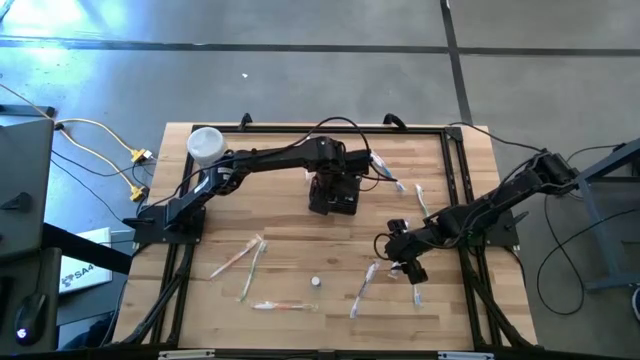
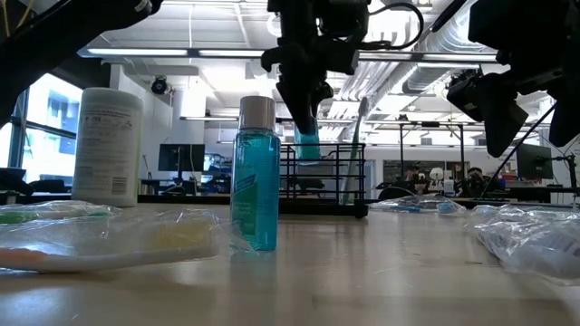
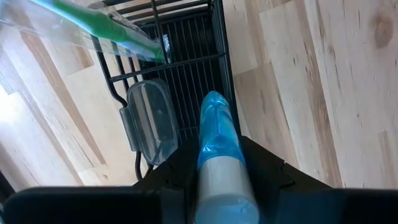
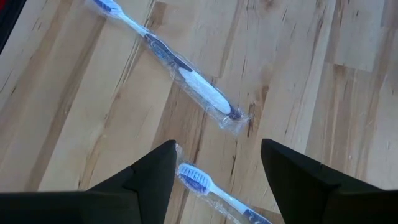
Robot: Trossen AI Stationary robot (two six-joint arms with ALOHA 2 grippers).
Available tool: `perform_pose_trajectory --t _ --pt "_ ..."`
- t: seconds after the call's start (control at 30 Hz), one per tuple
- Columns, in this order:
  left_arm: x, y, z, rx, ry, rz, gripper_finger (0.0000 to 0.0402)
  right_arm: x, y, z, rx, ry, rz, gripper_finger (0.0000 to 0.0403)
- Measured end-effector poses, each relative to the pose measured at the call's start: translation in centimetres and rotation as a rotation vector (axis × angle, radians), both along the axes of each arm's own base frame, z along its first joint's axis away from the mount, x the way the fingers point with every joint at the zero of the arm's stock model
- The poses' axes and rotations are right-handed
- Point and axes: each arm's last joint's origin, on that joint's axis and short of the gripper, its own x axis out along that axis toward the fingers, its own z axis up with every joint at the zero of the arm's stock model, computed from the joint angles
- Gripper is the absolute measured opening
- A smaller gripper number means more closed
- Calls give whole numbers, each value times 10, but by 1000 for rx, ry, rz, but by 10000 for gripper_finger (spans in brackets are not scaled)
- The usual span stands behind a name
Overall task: Pick & Place toothbrushing station
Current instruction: Put the top mouthwash into the mesh organizer
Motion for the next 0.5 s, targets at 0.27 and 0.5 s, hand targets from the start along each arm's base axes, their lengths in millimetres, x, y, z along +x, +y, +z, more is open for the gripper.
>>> perform_pose_trajectory --t 0.27,0.5 --pt "2 0 0 -16 -21 -22 86 0 0 0 0 0 0 229" --pt "4 0 1 -33 -47 -26 86 0 0 0 0 0 0 229"
